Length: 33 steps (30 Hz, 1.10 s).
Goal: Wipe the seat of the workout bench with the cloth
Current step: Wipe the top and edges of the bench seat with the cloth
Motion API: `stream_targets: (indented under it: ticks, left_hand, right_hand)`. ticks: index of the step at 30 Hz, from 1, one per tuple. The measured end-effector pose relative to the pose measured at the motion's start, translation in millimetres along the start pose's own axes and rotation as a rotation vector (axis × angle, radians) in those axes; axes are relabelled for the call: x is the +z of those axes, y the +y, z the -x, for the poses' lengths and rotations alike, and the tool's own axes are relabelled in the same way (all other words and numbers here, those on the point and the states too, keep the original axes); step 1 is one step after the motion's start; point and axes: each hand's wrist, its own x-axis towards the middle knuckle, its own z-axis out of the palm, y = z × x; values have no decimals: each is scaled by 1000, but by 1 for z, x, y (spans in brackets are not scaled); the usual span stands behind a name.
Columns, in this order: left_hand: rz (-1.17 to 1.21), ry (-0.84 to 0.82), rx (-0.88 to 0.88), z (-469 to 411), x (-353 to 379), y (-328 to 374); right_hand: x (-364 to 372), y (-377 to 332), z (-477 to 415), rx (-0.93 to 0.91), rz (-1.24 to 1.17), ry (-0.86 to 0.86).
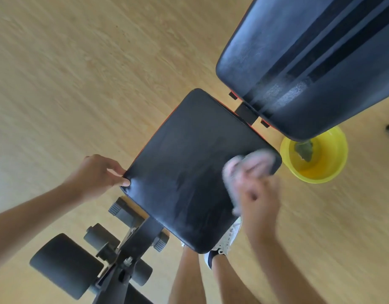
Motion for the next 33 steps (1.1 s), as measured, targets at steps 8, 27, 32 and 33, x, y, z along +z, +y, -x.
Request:
stream_targets:
  ticks: [8, 27, 32, 33]
  left_hand:
    - [-51, 38, 28, 4, 1, 4]
    - [-3, 78, 51, 10, 4, 9]
    - [27, 76, 25, 8, 5, 7]
    - [48, 71, 14, 7, 6, 6]
  right_hand:
    - [-15, -11, -2, -375, 91, -166]
    - [109, -85, 4, -438, 25, -484]
    - [68, -54, 36, -765, 47, -808]
    - [57, -47, 24, -675, 48, -806]
